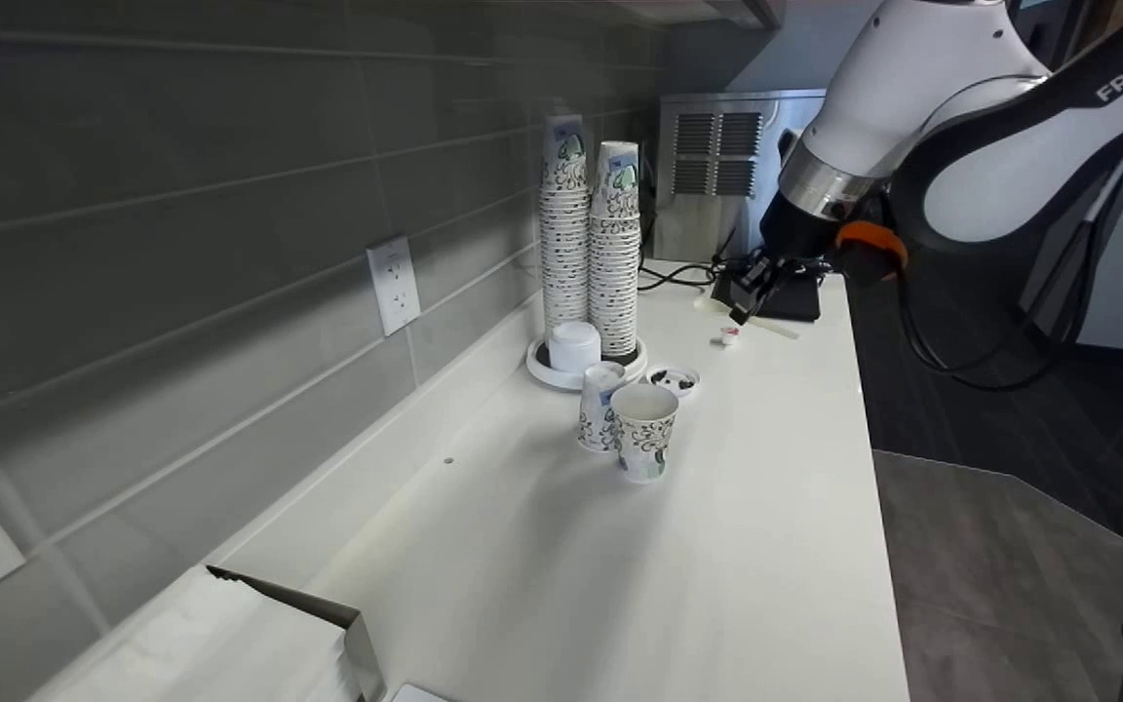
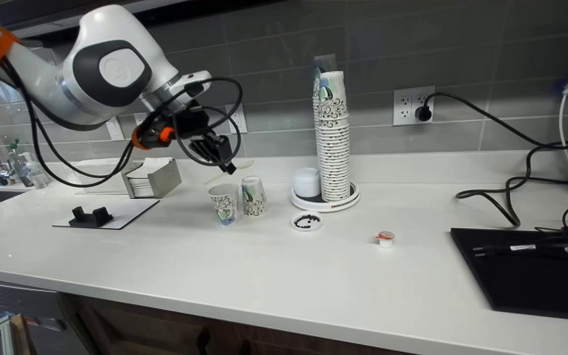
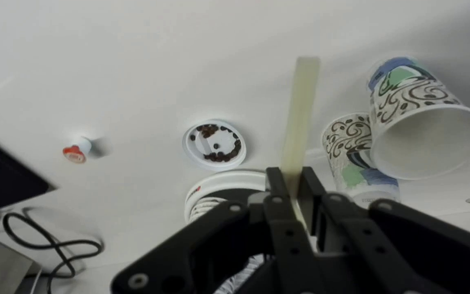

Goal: Place some coffee beans from the white lid in the cup on the left using the white spoon.

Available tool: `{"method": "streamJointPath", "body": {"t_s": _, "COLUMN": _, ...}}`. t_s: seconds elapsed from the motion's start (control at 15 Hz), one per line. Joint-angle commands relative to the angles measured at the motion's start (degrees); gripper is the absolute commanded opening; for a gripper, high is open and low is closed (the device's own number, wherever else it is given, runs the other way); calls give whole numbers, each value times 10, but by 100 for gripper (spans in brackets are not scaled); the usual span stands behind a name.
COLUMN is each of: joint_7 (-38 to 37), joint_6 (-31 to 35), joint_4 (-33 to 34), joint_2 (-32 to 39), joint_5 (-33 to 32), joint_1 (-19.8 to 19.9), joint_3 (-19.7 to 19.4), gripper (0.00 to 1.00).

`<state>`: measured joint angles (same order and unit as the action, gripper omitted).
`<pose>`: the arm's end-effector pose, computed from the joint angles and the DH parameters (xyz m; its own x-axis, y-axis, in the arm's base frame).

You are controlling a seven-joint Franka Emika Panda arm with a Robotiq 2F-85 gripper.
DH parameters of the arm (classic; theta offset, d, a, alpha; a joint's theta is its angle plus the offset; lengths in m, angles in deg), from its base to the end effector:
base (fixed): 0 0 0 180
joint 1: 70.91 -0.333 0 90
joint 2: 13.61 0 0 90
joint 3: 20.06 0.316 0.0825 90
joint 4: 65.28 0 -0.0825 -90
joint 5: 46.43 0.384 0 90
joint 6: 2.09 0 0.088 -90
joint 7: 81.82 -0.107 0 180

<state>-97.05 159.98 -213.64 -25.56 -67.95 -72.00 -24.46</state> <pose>0.4632 -0.0081 0.3772 0.8968 0.0351 0.4410 -0.0234 -0.9917 0.1265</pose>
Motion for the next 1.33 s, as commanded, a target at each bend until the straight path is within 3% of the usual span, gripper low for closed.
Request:
{"method": "streamJointPath", "body": {"t_s": 0.0, "joint_7": 64, "joint_6": 4, "joint_4": 14, "joint_2": 49, "joint_5": 119, "joint_1": 13, "joint_3": -8, "gripper": 3}}
{"method": "streamJointPath", "body": {"t_s": 0.27, "joint_7": 114, "joint_6": 23, "joint_4": 26, "joint_2": 99, "joint_5": 214, "joint_1": 20, "joint_3": -16, "gripper": 3}}
{"method": "streamJointPath", "body": {"t_s": 0.6, "joint_7": 134, "joint_6": 58, "joint_4": 50, "joint_2": 166, "joint_5": 274, "joint_1": 39, "joint_3": -14, "gripper": 3}}
{"method": "streamJointPath", "body": {"t_s": 0.93, "joint_7": 91, "joint_6": 109, "joint_4": 78, "joint_2": 244, "joint_5": 245, "joint_1": 54, "joint_3": -27, "gripper": 3}}
{"method": "streamJointPath", "body": {"t_s": 1.27, "joint_7": 67, "joint_6": 172, "joint_4": 105, "joint_2": 319, "joint_5": 234, "joint_1": 29, "joint_3": -69, "gripper": 3}}
